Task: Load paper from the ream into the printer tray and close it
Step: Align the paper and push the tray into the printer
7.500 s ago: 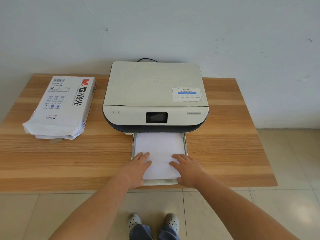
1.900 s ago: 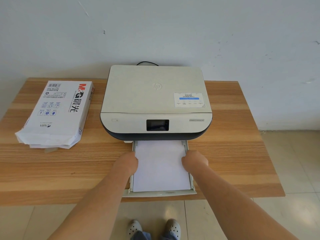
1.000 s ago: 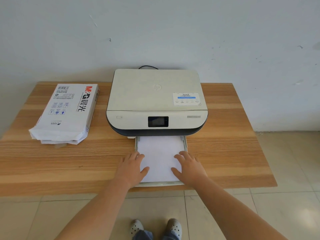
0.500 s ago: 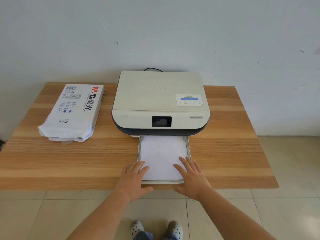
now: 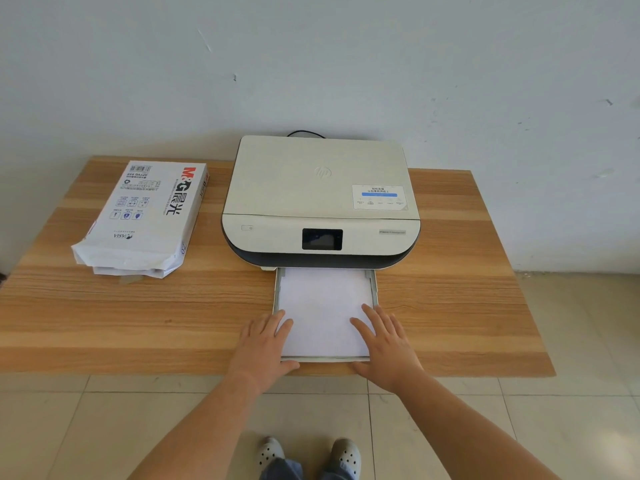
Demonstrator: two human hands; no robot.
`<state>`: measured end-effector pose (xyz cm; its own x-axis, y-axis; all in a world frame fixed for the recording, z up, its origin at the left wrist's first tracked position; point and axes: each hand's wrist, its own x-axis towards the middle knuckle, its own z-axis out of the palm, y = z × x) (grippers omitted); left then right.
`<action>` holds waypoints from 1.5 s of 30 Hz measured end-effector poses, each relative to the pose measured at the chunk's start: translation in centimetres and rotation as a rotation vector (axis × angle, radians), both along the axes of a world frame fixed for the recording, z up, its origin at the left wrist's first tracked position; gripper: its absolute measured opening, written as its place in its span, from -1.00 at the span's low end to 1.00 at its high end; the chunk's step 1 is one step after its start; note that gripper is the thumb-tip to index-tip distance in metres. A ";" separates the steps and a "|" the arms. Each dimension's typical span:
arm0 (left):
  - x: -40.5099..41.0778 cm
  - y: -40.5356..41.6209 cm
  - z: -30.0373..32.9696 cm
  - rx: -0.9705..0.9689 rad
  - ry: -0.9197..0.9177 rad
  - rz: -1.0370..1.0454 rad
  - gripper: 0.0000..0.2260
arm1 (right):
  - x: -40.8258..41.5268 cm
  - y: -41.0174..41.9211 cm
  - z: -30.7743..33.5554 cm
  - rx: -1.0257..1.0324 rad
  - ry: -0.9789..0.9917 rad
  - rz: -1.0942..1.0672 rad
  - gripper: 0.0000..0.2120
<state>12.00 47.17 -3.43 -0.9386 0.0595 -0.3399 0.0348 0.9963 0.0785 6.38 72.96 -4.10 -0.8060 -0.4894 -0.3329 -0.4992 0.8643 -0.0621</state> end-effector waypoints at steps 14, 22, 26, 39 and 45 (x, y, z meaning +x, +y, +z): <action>-1.1 -0.6 -0.1 -0.024 0.037 0.018 -0.22 | -1.3 -0.2 -0.4 -0.017 0.036 0.007 -0.17; -3.1 -0.9 -0.1 -0.030 0.051 0.054 -0.12 | -3.4 -0.9 -0.5 0.003 0.057 -0.024 -0.08; -4.0 -0.9 0.3 -0.044 0.057 0.048 -0.11 | -4.3 -1.1 -0.5 0.000 0.081 0.008 -0.07; -7.0 -1.1 0.8 -0.037 0.083 0.058 -0.10 | -6.5 -1.9 0.2 -0.008 0.106 -0.054 -0.09; -8.2 -1.3 0.9 -0.082 0.078 0.024 -0.09 | -7.6 -2.2 0.5 -0.006 0.103 -0.059 -0.06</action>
